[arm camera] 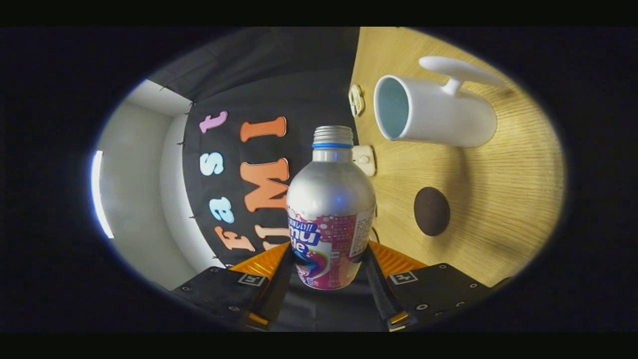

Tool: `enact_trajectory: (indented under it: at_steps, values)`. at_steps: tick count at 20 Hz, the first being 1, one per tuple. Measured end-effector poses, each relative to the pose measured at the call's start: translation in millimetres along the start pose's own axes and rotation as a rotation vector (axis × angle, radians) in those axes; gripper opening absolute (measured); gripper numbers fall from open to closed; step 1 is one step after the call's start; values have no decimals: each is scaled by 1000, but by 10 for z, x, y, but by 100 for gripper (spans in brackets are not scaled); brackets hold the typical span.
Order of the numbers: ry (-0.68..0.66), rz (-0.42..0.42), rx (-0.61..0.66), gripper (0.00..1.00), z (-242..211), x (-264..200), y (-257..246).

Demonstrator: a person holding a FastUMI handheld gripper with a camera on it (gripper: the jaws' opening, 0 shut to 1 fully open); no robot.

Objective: Take the bottle from table, then pour the juice into the cup, finally place the bottle on the coaster

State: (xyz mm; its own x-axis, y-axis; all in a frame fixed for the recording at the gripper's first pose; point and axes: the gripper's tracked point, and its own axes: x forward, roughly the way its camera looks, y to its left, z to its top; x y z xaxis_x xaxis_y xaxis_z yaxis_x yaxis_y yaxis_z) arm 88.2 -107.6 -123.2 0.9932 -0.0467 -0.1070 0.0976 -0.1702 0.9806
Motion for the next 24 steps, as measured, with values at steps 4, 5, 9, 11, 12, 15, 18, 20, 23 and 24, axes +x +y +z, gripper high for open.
enact_trajectory:
  at_steps: [4, 5, 9, 11, 12, 15, 18, 20, 23, 24]
  values:
    - [3, 19, 54, 74, -15, 16, 52]
    - [1, 27, 73, 74, 2, 13, 79]
    - [-11, 40, 124, 74, 42, -7, 126]
    - [-20, 57, 153, 74, 72, -19, 166]
    - [-23, 65, 170, 74, 93, -26, 180]
    - [-33, 92, 222, 74, 132, -71, 233]
    - [-44, 97, 293, 74, 138, -50, 296]
    - [-37, 92, 299, 74, 71, -13, 327]
    - [-30, 89, 297, 74, 21, 24, 348]
    - [-31, 91, 301, 74, 27, 21, 352]
